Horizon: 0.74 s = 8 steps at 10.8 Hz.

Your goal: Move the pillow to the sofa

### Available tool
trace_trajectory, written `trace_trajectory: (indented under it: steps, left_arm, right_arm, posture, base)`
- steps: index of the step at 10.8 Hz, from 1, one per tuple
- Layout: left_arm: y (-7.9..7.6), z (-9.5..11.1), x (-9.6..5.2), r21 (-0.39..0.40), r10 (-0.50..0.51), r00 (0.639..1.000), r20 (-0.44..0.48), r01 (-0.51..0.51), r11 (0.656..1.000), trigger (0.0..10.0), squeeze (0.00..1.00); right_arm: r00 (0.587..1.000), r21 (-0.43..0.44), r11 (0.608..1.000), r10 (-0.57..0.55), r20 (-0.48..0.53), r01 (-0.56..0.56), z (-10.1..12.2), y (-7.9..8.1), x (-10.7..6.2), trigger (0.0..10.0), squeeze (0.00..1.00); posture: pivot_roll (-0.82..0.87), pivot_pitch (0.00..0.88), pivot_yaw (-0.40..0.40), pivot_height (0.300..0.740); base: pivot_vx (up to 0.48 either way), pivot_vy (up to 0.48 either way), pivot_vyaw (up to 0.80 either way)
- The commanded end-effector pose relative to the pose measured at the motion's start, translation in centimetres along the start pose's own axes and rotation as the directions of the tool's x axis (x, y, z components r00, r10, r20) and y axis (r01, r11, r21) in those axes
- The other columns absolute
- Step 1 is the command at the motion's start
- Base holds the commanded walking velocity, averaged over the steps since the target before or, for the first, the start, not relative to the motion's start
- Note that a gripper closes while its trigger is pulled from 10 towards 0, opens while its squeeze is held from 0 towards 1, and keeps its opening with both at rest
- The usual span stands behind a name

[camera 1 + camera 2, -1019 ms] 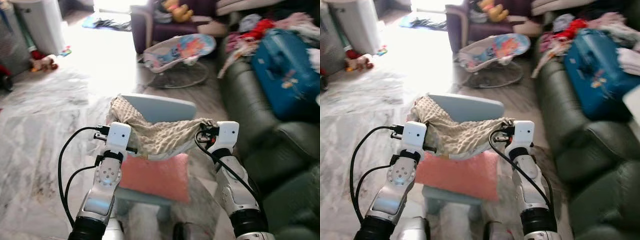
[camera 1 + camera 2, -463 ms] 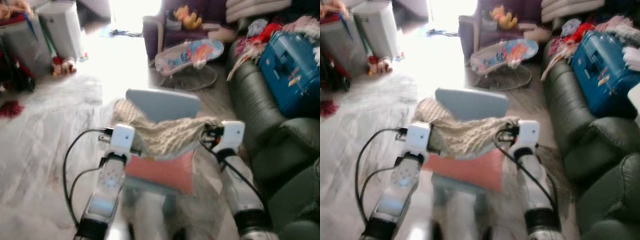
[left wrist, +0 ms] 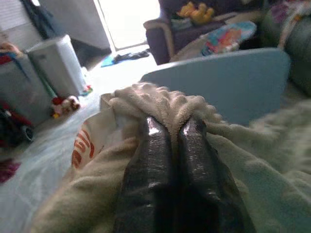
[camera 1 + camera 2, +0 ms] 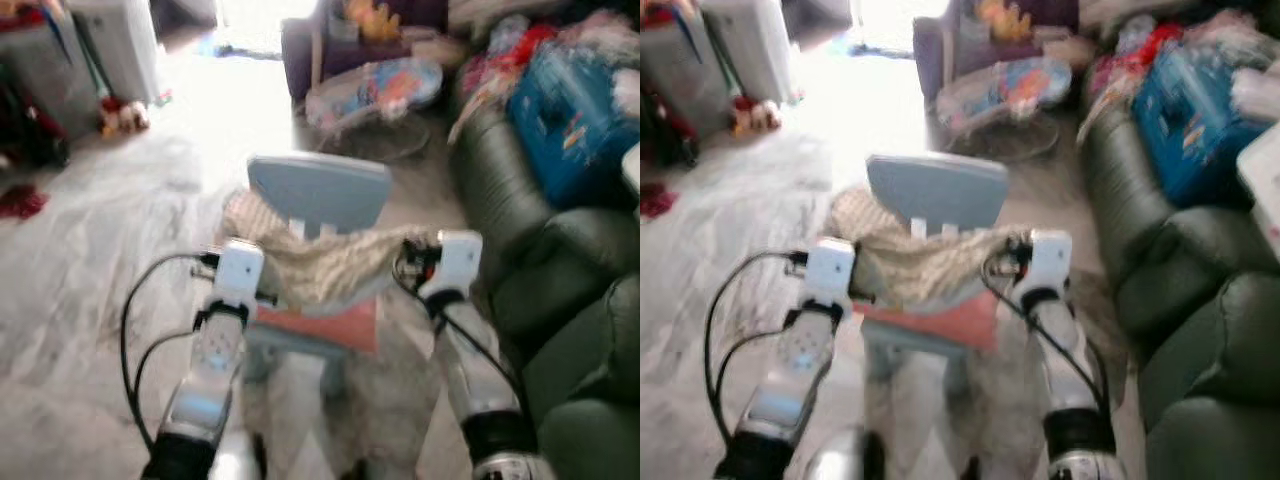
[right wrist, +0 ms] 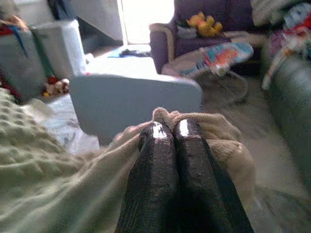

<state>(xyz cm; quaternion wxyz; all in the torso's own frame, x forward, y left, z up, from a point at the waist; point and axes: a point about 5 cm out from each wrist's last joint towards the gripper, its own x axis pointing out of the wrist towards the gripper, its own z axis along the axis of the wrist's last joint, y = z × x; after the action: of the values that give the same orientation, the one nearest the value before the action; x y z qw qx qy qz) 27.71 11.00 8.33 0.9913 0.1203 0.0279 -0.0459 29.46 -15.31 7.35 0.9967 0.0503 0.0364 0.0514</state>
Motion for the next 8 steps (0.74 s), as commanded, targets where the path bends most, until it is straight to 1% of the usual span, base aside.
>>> trace_trajectory:
  steps: [1,8]
  left_arm:
    - [0.03,0.75,0.23,0.003,-0.009,0.999,0.032,0.008,1.000,10.0,0.00]
    - [0.07,0.74,0.16,0.011,-0.016,0.999,0.031,0.016,1.000,10.0,0.00]
  right_arm:
    - [1.000,0.000,1.000,-0.002,0.013,0.002,0.37,0.14,0.20,10.0,0.00]
    - [1.000,0.002,1.000,-0.010,0.005,0.010,0.11,0.15,0.03,10.0,0.00]
  posture:
    - [0.00,0.000,-0.034,0.740]
    - [0.00,0.000,-0.029,0.740]
  base:
    - [-0.326,0.000,-0.56]
    - [-0.302,0.000,-0.55]
